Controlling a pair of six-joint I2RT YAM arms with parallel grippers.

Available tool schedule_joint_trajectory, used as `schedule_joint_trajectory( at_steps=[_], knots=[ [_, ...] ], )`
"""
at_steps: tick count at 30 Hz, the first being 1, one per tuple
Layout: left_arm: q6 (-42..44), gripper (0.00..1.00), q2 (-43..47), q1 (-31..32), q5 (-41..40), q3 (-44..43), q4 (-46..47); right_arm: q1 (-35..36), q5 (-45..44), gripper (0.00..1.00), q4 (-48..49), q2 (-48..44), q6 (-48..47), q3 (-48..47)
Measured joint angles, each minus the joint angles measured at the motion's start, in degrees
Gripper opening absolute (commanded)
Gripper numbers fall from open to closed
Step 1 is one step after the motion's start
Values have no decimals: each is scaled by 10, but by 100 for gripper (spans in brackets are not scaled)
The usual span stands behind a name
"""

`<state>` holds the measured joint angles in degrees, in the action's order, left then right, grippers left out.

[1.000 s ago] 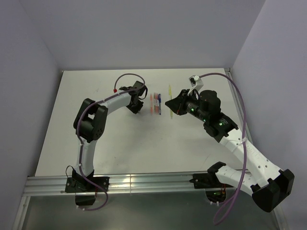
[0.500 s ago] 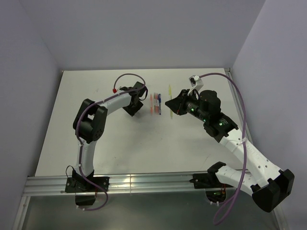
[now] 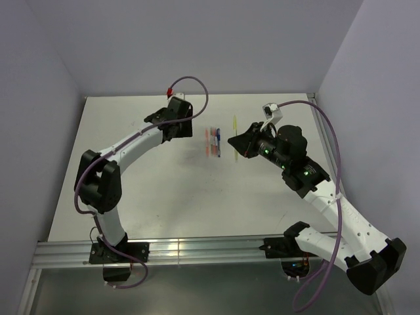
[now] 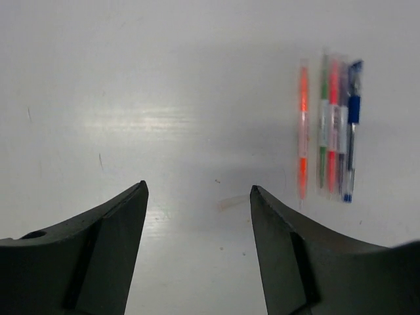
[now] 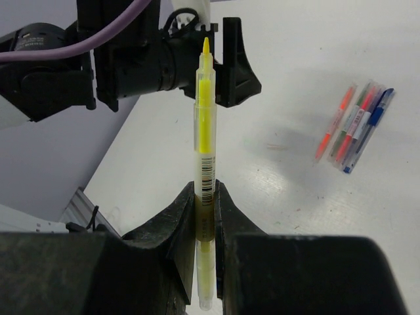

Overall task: Insert the pens into the pen caps
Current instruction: Move the pen cap to the center of the board.

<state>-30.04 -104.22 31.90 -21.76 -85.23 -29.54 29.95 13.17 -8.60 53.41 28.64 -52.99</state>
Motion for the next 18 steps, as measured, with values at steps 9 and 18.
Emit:
schedule_joint_trajectory(
  at_steps=[9, 18],
  knots=[
    [308, 69, -39, -12, 225, -19, -9, 0, -3, 0, 0, -3, -1, 0],
    [374, 67, -82, -20, 297, -16, -47, 0, -6, 0, 0, -5, -2, 0]
  ],
)
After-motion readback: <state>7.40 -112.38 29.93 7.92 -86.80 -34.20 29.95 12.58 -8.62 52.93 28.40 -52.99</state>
